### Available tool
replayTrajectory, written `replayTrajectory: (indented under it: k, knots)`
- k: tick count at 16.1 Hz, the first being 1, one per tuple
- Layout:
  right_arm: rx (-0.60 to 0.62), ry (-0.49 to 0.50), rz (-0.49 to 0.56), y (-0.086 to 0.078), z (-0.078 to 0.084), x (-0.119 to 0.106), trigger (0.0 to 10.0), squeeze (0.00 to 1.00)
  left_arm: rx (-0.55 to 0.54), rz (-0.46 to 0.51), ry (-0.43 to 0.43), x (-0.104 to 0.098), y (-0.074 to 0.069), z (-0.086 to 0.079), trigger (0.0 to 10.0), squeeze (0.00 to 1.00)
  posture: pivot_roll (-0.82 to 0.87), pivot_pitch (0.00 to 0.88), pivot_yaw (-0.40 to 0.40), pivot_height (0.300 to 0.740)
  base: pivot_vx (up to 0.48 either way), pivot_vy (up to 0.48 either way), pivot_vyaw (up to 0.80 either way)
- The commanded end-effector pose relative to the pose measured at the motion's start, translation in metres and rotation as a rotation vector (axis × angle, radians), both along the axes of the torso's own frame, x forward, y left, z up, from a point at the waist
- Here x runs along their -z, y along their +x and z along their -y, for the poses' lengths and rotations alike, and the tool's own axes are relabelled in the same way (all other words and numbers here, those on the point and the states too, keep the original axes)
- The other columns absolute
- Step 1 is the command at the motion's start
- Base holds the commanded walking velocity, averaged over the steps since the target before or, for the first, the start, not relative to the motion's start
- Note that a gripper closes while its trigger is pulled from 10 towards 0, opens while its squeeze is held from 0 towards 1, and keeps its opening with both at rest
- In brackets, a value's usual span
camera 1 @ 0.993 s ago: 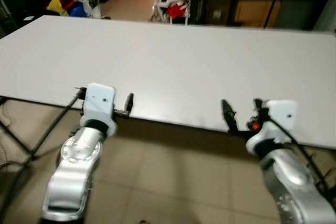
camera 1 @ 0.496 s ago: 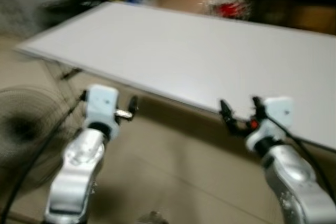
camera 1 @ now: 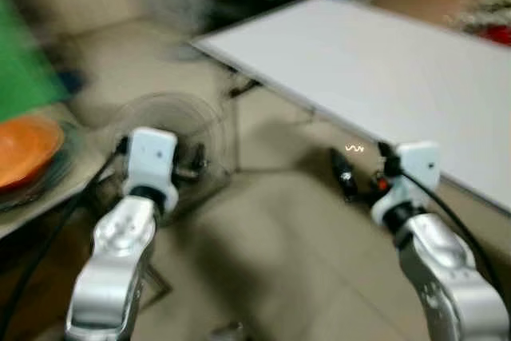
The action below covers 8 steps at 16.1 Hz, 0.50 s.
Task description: Setting the table
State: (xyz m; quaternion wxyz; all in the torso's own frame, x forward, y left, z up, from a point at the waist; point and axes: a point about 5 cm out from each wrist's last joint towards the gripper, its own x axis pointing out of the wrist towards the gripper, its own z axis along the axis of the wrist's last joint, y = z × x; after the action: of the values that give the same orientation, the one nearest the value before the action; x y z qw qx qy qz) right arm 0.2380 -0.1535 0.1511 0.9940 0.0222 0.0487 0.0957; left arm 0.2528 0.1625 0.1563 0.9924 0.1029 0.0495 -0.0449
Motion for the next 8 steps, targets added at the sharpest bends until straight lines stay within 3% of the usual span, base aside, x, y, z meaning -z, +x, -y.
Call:
replayTrajectory:
  k: [1, 2, 8]
  knots:
    - [-0.017, 0.01, 0.028, 0.001, -0.004, -0.006, 10.0, 0.0, -0.02, 0.024, 0.015, -0.006, 0.001, -0.004, 10.0, 0.0, 0.11, 0.0, 0.031, 0.74, 0.0, 0.334, 0.8]
    - [-0.016, 0.011, 0.029, 0.002, -0.005, -0.006, 10.0, 0.0, -0.022, 0.026, 0.014, -0.007, 0.002, -0.005, 10.0, 0.0, 0.11, 0.0, 0.031, 0.74, 0.0, 0.311, 0.8]
    - [-0.019, 0.034, 0.028, 0.005, -0.007, -0.007, 10.0, 0.0, -0.019, 0.069, -0.054, -0.018, 0.005, -0.004, 10.0, 0.0, 0.11, 0.0, 0.037, 0.74, 0.0, 0.0, 0.0]
